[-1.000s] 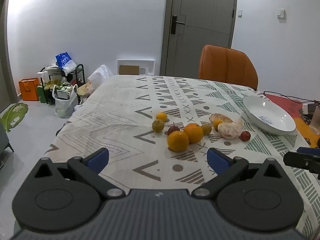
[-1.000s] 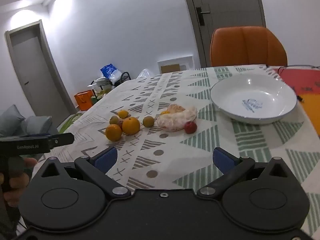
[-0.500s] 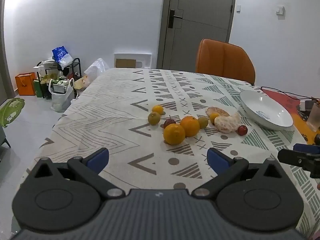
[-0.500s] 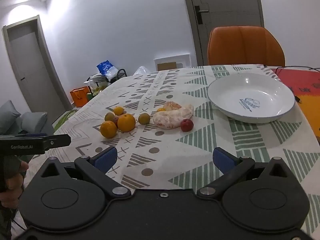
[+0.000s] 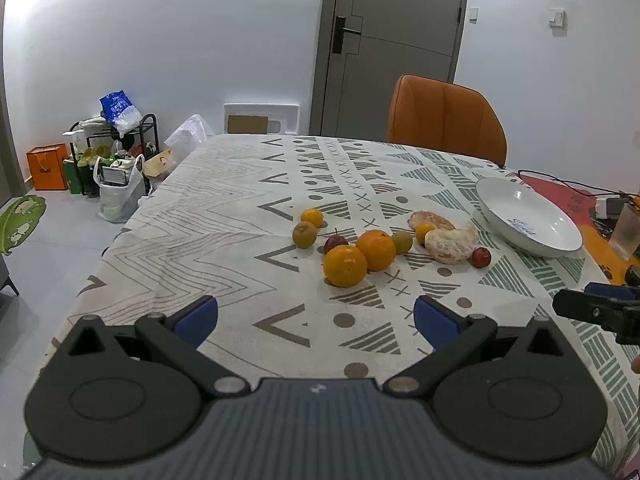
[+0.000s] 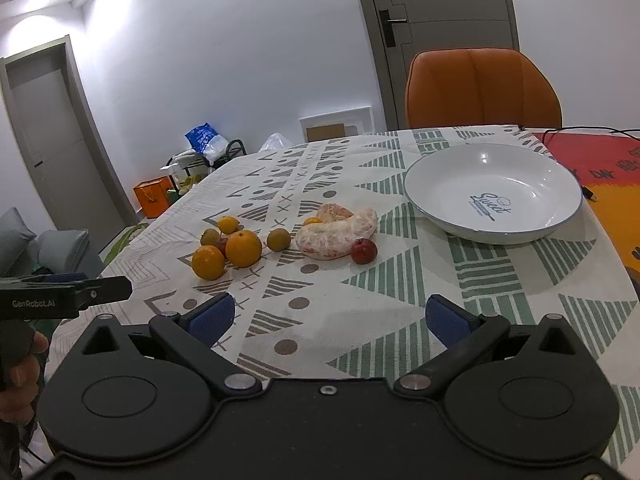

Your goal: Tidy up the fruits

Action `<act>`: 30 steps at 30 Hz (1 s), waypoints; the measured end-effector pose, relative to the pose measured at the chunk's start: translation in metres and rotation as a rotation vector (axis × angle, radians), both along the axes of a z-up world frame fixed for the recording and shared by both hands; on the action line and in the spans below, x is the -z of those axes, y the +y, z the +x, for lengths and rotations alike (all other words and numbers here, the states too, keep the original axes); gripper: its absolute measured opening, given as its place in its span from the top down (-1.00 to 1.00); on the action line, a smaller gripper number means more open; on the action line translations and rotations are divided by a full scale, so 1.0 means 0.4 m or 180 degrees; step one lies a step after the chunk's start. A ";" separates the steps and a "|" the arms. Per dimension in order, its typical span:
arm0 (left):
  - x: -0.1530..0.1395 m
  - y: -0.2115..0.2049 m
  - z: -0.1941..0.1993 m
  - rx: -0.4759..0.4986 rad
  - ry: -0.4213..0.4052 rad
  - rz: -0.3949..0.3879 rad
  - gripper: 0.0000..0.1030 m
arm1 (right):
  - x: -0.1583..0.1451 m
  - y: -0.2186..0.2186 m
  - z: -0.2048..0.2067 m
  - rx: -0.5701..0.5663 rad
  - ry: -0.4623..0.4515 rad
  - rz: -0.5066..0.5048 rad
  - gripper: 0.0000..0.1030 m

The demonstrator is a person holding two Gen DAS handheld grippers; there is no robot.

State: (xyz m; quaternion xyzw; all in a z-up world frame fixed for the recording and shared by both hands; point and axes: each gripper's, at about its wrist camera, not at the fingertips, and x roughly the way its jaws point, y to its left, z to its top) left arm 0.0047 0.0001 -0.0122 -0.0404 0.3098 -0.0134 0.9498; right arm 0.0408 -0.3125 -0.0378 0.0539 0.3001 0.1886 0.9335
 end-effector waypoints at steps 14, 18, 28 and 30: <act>-0.001 -0.001 -0.001 0.0003 0.0017 -0.0029 -1.00 | -0.011 -0.008 0.001 0.0019 0.0010 0.0002 -1.00; 0.001 -0.002 -0.001 0.0013 0.0008 -0.0042 -1.00 | -0.013 -0.006 -0.001 0.0013 0.0002 -0.0032 -1.00; -0.004 0.004 -0.005 -0.0013 -0.0029 -0.0049 -1.00 | -0.015 -0.007 0.000 0.0020 0.0001 -0.0032 -1.00; -0.002 0.005 -0.004 -0.0019 -0.0021 -0.0053 -1.00 | -0.015 -0.007 0.001 0.0026 -0.0011 -0.0047 -1.00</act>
